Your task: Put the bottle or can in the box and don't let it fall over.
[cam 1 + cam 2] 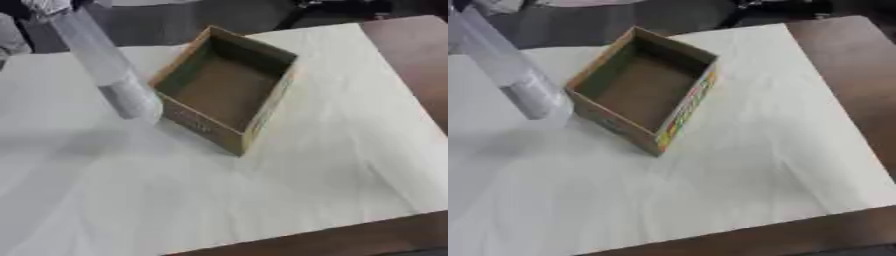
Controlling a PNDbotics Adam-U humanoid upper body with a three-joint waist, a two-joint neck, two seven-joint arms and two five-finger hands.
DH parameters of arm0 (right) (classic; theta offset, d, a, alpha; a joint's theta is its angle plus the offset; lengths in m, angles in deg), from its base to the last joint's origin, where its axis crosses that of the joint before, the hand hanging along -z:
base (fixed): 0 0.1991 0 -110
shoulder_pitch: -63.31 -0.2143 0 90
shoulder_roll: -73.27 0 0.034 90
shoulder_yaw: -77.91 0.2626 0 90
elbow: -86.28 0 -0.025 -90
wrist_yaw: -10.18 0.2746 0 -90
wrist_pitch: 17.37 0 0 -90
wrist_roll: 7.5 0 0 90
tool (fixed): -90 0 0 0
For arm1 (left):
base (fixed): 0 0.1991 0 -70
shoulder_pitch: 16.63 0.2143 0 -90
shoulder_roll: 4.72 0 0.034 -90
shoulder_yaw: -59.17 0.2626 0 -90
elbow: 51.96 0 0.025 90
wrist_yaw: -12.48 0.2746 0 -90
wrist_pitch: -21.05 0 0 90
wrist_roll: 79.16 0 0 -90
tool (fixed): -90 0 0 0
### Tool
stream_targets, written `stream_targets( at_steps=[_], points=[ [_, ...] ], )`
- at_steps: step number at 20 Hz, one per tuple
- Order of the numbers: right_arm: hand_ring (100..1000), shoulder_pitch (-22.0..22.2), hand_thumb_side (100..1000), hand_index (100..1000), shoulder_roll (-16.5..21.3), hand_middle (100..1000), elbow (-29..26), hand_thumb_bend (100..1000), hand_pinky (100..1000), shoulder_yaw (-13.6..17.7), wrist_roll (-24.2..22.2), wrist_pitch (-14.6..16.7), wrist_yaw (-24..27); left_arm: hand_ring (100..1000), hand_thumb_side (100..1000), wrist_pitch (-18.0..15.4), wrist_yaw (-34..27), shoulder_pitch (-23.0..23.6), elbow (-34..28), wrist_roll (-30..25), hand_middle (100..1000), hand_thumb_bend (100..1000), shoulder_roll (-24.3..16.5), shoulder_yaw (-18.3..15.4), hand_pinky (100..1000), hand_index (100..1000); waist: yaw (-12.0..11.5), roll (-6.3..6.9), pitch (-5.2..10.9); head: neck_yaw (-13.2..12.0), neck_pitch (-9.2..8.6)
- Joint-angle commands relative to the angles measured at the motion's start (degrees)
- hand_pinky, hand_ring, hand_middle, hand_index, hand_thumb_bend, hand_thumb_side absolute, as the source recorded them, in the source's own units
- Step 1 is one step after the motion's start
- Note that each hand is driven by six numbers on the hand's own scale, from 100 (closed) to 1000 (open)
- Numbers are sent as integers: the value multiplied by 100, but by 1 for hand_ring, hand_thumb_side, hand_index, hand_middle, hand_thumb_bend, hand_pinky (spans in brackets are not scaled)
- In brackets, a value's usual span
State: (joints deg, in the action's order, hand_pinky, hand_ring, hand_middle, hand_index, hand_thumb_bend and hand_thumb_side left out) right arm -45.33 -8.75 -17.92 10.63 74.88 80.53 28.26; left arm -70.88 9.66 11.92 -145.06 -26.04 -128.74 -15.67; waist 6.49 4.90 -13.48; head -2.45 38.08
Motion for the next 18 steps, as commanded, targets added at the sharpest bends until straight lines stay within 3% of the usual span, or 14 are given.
stream_targets(
  at_steps=[1,7,18],
  points=[
    [1000,-78,457,901,203,786,-150,100,812,-1,-8,-39,48,100,161,-2,84,-251,135,83,100,100,-10,-184,100,232,30,8,119,-215,58],
    [1000,-97,466,902,227,786,-176,100,813,2,-4,-64,46,100,165,-16,120,-676,474,135,100,100,209,-285,100,233,80,101,58,-513,81],
    [1000,-351,472,902,197,784,-248,100,814,-105,-101,-119,109,100,192,-154,300,-1074,943,685,100,100,655,-283,100,238,416,247,-93,-704,-324]
  ],
)
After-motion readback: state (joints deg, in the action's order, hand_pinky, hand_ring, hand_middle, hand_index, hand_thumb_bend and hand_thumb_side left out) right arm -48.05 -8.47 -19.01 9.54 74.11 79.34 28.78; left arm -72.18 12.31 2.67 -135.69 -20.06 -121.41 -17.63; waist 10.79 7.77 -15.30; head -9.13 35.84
